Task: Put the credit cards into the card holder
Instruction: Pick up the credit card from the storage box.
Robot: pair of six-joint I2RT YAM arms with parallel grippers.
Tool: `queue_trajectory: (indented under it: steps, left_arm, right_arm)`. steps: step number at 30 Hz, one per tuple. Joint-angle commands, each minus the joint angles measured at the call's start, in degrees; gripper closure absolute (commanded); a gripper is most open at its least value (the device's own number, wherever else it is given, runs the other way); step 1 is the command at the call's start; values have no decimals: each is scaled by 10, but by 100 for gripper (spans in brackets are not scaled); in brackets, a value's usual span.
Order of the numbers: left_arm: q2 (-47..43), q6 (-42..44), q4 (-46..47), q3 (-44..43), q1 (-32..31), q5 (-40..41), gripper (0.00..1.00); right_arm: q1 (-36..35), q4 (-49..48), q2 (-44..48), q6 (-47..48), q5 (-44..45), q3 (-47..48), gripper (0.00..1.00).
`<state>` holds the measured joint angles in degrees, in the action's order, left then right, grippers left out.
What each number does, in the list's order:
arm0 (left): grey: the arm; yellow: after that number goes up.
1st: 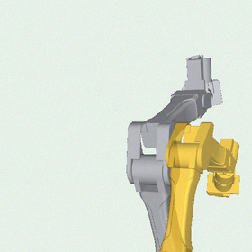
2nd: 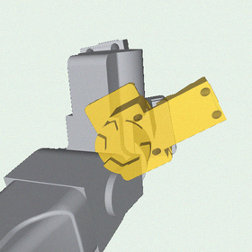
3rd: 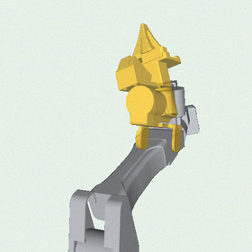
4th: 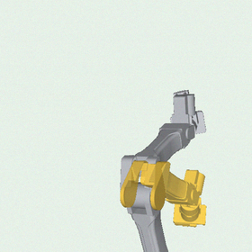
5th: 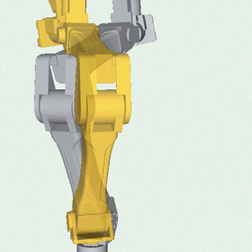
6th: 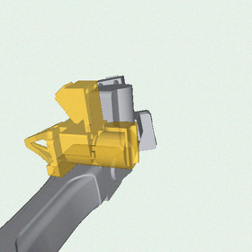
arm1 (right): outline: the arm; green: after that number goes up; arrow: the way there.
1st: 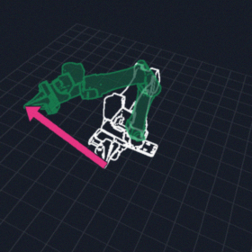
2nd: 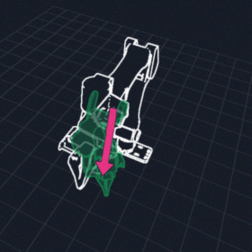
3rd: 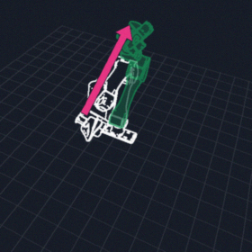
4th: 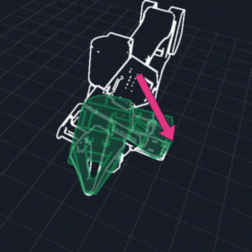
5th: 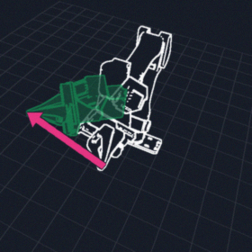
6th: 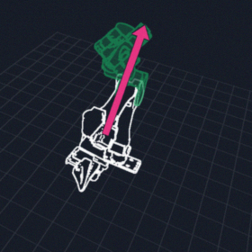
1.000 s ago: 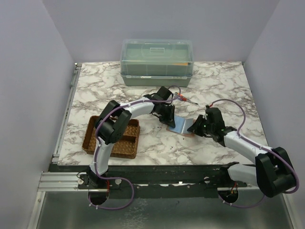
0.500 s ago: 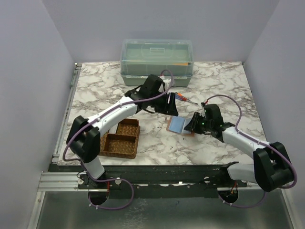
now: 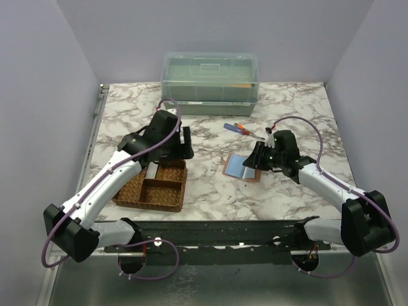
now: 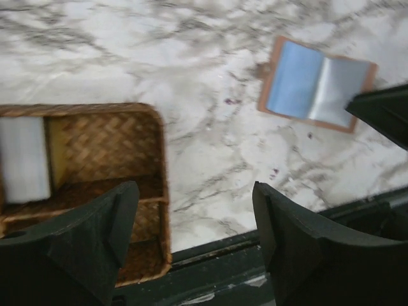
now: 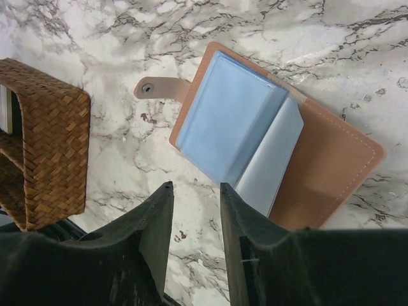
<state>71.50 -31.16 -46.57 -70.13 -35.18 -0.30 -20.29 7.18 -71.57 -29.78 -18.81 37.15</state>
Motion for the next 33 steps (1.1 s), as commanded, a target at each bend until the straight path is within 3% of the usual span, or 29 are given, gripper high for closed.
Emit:
queue_trajectory:
  steps: [1, 8, 22, 33]
  left_arm:
    - [-46, -35, -92, 17, 23, 154, 21]
    - [22, 28, -168, 17, 31, 322, 19]
    - [143, 90, -95, 54, 73, 280, 17]
    - [228, 76, -82, 57, 74, 341, 11]
  right_arm:
    - [-4, 18, -13, 14, -26, 12, 61]
    - [-4, 12, 1, 15, -32, 5, 60]
    - [-5, 16, 27, 23, -40, -7, 59]
    - [-4, 10, 20, 31, -44, -8, 59]
